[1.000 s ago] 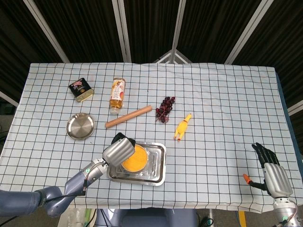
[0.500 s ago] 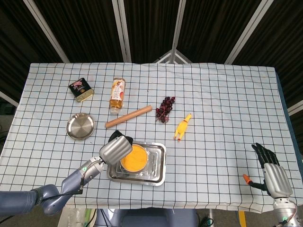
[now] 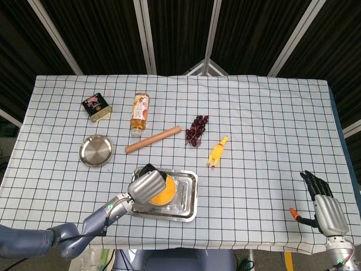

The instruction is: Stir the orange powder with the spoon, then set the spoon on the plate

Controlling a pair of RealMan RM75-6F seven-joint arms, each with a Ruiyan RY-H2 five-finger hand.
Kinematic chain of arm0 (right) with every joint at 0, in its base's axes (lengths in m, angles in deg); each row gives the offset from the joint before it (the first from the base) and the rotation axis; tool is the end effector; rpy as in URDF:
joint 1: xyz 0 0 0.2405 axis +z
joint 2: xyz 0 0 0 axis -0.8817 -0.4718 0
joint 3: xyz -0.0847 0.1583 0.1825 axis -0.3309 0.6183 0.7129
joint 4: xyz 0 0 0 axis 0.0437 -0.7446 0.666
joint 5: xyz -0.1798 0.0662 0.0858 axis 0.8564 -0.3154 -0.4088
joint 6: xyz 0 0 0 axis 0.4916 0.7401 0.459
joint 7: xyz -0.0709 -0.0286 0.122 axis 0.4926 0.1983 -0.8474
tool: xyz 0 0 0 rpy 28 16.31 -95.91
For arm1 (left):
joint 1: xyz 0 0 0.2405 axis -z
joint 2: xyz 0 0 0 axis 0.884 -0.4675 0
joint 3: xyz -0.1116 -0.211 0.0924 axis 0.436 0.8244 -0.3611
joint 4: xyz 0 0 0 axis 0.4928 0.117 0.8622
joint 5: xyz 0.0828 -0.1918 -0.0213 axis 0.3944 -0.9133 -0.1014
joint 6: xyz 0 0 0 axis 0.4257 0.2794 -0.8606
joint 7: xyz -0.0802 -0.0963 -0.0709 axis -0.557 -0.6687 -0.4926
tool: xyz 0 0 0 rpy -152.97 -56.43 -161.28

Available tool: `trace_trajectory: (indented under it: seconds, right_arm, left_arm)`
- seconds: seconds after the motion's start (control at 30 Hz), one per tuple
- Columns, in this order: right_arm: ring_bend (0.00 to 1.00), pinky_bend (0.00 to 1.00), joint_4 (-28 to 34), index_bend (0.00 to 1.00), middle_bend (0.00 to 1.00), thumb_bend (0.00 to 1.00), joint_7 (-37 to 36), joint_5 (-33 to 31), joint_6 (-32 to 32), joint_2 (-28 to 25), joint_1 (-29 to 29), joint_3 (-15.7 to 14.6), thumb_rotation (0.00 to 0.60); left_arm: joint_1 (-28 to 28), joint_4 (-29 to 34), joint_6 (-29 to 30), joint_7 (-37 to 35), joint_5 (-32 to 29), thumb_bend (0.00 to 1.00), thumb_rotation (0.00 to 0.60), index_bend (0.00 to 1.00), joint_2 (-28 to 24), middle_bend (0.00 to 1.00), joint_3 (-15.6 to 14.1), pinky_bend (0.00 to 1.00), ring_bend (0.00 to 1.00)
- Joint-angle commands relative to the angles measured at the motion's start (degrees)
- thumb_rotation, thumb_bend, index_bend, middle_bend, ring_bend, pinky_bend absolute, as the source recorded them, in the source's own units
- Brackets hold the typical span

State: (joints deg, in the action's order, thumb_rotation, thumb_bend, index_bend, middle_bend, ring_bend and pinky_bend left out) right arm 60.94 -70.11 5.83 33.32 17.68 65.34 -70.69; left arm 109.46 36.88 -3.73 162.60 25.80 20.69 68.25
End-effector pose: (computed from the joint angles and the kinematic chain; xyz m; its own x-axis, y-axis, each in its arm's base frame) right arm -0.3030 -0.1632 0.1393 0.1427 -0.1540 0.9777 -0.9840 0.0845 0.1569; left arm -0.0744 0.2690 -0.0378 0.7659 -0.6119 0.1976 -0.1795 -0.4986 -0.8480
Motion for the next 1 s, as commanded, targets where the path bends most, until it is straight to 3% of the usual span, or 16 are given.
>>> trace_trajectory:
  seconds: [0.03,0.33,1.0]
  right_arm:
    - [0.00,0.00,0.0,0.00,0.00,0.32,0.0,0.0,0.0,0.0,0.0,0.0,0.600]
    - [0.00,0.00,0.1,0.00,0.00,0.32,-0.2,-0.1,-0.1,-0.1,0.0,0.0,0.600]
    - [0.00,0.00,0.0,0.00,0.00,0.32,0.0,0.1,-0.1,0.0,0.0,0.0,0.600]
  left_arm:
    - [0.1,-0.4,0.0,0.9,-0.2,0.59,0.600,0.81,1.4,1.00,0.6,1.00,1.00]
    - [-0.3,-1.8,1.4,4.1,-1.4,0.59,0.600,0.82,5.5,1.00,2.1,1.00,1.00]
    - [-0.4,-2.3,3.4,2.6,-0.2,0.59,0.600,0.82,6.1,1.00,3.7,1.00,1.00]
